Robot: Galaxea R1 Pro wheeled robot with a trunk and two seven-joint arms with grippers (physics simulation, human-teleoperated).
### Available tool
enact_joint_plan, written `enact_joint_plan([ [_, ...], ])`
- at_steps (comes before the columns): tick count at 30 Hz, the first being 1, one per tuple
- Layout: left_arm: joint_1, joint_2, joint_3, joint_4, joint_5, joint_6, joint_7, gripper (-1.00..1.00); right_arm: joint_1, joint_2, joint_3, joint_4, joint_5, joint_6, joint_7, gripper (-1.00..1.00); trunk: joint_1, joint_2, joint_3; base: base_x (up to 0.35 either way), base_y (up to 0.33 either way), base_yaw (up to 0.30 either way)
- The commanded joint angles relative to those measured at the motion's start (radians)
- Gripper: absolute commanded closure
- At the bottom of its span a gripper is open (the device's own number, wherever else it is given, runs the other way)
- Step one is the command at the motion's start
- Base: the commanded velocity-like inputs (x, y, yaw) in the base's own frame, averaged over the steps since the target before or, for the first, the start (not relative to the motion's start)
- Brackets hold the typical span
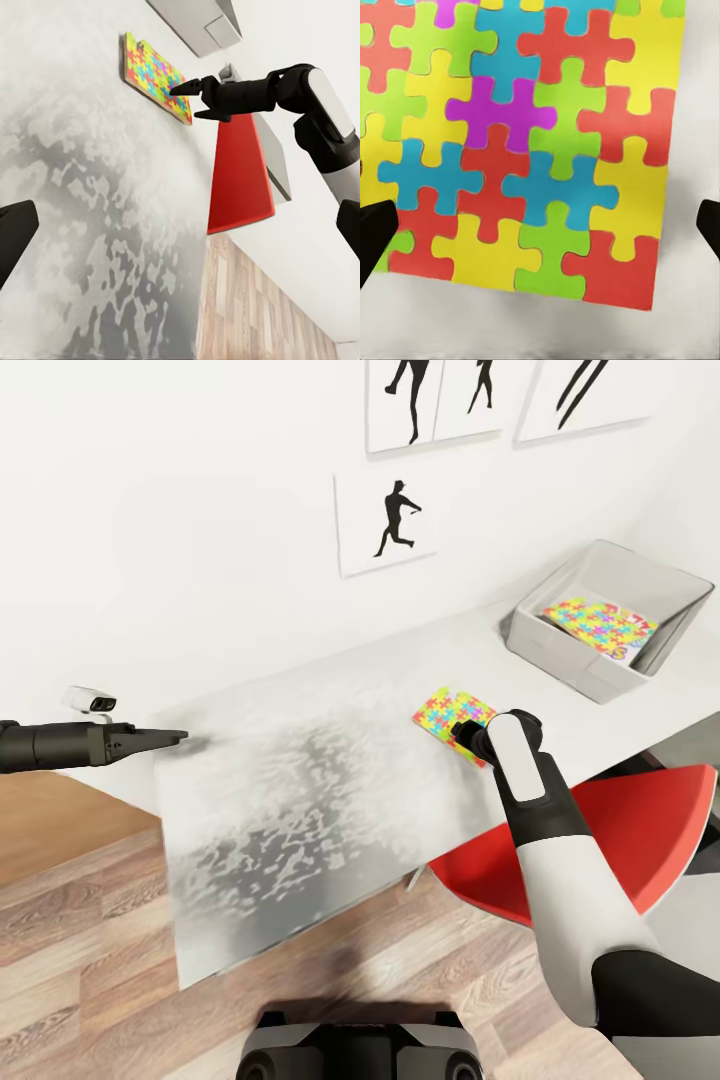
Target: Put all the toys in the child's room - the three board games (two on the bed and one on the table), the two jigsaw puzzles on the table, and the tennis ball on the table - inside the toy box on the table in the child's room.
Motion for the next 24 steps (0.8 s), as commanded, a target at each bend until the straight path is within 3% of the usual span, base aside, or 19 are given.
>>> enact_joint_plan([
  [1, -0.001, 0.0, -0.001, 0.0, 0.001, 0.011, -0.002, -1.0, 0.0, 0.0, 0.003, 0.012, -0.021, 0.002, -0.008, -1.0, 0.001, -0.001, -0.002, -0.064, 0.082, 0.0],
  [12, 0.0, 0.0, -0.001, 0.001, 0.001, 0.011, 0.0, -1.0, 0.0, 0.0, 0.019, 0.012, -0.02, 0.002, -0.008, -1.0, 0.001, -0.001, -0.002, -0.055, 0.146, 0.0],
  [24, 0.0, 0.0, -0.001, 0.006, 0.001, 0.011, 0.0, -1.0, 0.0, 0.0, 0.019, 0.012, -0.02, 0.001, -0.008, -1.0, 0.001, -0.001, -0.002, -0.145, 0.099, 0.0],
])
